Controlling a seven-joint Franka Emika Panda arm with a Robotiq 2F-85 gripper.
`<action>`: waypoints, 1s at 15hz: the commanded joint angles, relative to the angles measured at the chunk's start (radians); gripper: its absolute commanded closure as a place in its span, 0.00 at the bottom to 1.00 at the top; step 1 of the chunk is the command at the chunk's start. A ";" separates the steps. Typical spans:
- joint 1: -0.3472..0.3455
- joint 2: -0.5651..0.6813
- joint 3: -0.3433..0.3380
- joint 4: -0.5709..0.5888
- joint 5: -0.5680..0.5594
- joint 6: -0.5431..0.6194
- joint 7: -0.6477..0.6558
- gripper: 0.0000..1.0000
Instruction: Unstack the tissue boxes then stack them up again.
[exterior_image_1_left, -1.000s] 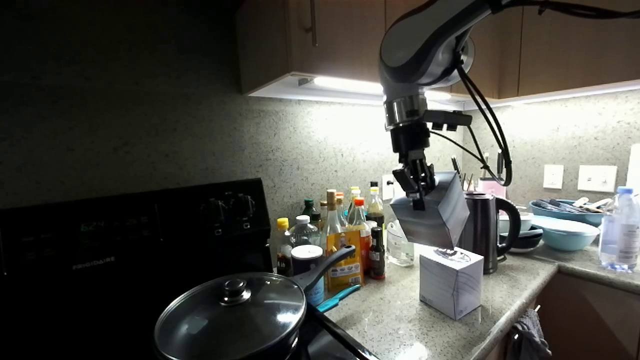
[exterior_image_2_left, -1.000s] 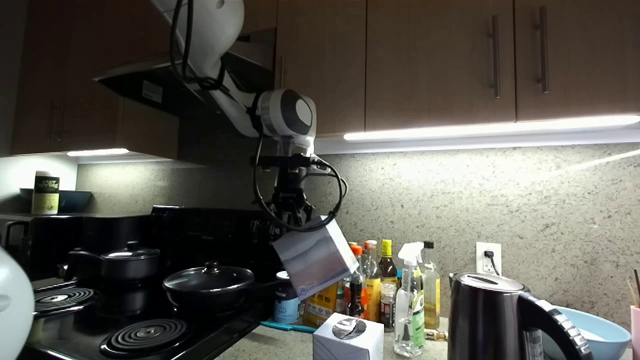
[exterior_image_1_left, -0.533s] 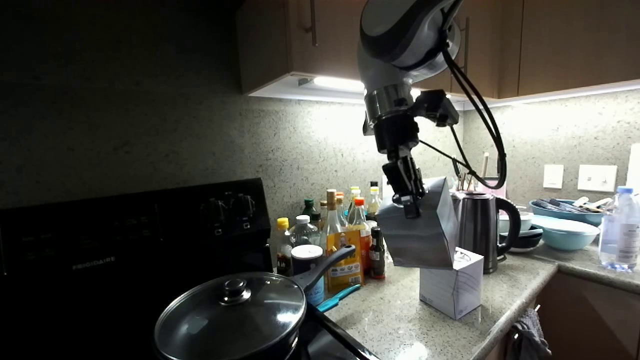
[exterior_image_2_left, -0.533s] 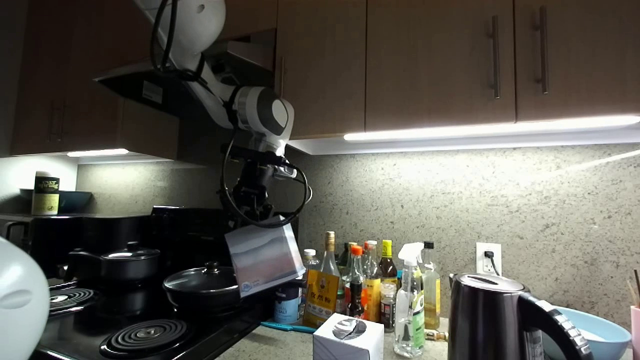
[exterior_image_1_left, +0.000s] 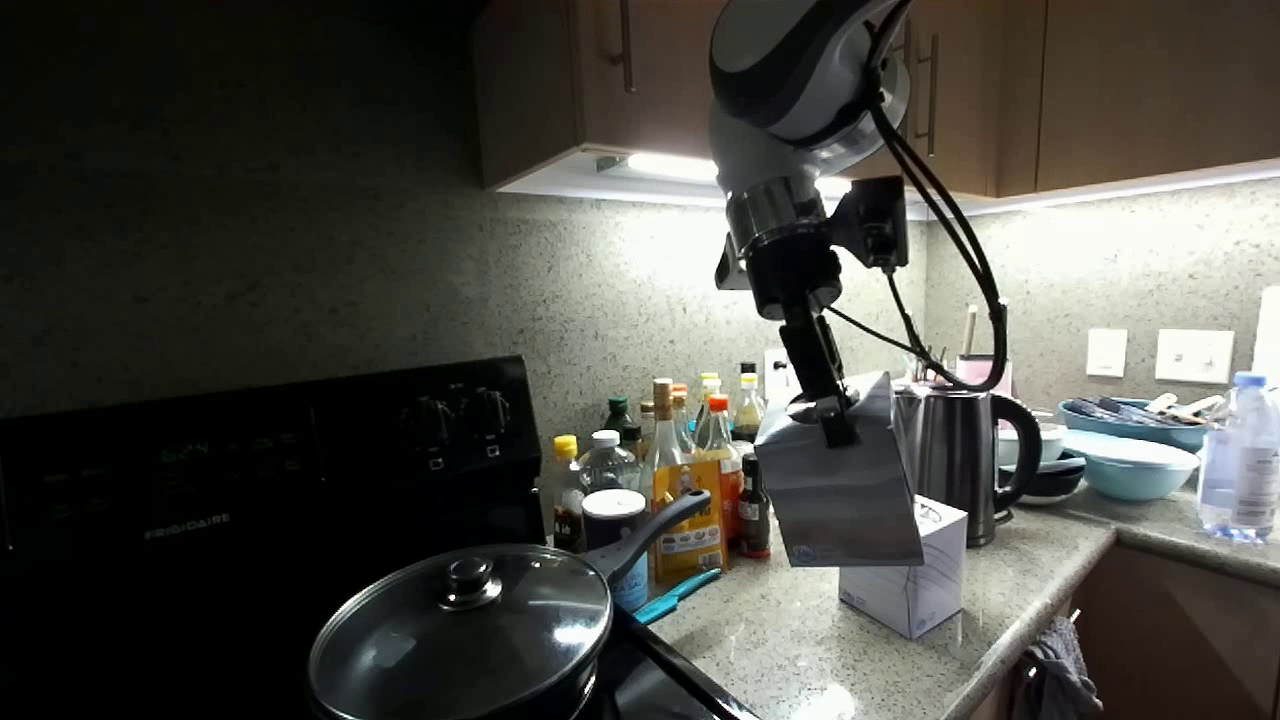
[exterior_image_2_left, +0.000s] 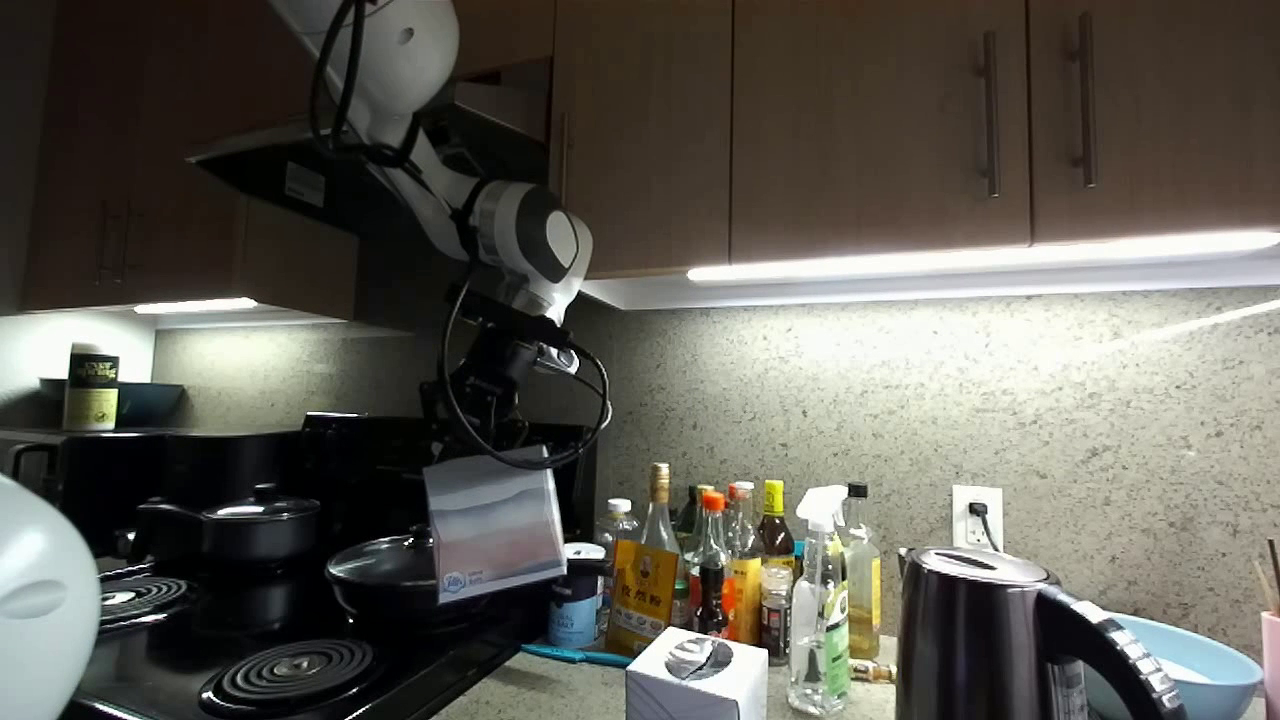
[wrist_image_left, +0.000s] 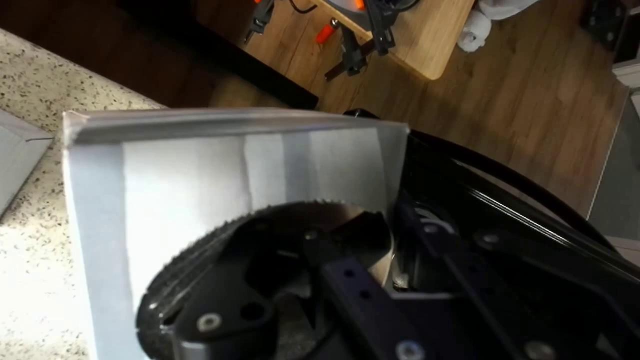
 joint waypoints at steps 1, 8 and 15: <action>-0.006 0.001 0.006 0.003 0.000 -0.003 0.000 0.97; -0.028 0.101 -0.010 0.016 -0.092 0.075 0.012 0.96; -0.042 0.138 -0.007 0.006 -0.084 0.077 0.002 0.96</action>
